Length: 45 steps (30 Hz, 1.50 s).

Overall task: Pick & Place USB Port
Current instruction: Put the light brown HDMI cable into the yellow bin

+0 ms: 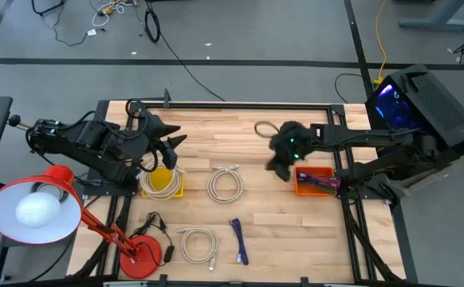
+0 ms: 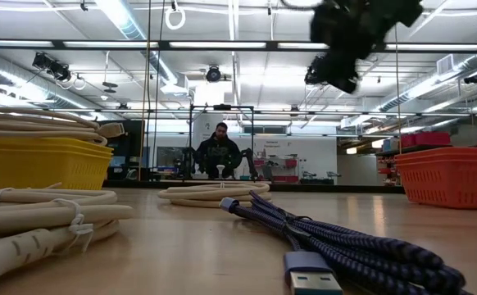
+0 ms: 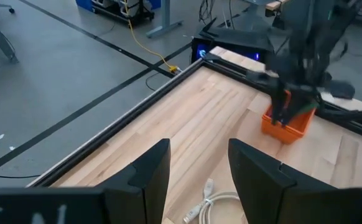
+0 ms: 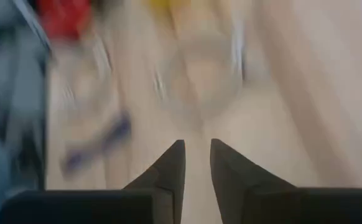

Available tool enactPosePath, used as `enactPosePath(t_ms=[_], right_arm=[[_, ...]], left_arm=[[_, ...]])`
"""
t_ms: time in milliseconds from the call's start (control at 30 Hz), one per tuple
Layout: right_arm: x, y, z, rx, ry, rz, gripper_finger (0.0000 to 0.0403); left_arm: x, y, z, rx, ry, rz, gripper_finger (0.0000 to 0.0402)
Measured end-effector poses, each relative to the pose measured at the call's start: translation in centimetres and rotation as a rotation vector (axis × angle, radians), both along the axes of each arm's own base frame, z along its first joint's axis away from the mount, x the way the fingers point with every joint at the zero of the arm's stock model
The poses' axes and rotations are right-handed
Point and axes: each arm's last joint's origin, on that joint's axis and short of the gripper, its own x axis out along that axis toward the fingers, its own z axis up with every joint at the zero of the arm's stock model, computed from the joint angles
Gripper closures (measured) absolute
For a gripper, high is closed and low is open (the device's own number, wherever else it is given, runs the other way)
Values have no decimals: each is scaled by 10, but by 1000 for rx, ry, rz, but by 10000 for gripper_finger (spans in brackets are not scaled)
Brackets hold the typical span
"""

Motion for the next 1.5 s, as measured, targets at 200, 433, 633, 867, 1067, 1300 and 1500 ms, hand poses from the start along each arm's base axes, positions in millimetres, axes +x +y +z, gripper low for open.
enactPosePath(t_ms=[200, 433, 633, 867, 1067, 1300, 1500], right_arm=[[29, -7, 54, -33, -624, -103, 325], [26, -12, 87, -19, -946, -94, 325], [27, -13, 76, 14, -835, -94, 325], [27, -10, 77, 76, -835, 2, 325], [15, -11, 89, 48, -885, 26, 325], [-21, -23, 114, -13, -961, -21, 325], [-39, -27, 112, -48, -872, -51, 325]], left_arm=[[23, -4, -14, -61, 93, -93, 232], [73, 1, -69, -103, 501, -217, 232], [120, 2, -109, -56, 681, -543, 232], [148, 10, -153, -35, 846, -909, 232], [165, 18, -181, -54, 899, -971, 232], [187, 23, -208, -105, 836, -974, 232], [192, 16, -225, -201, 846, -1021, 232]])
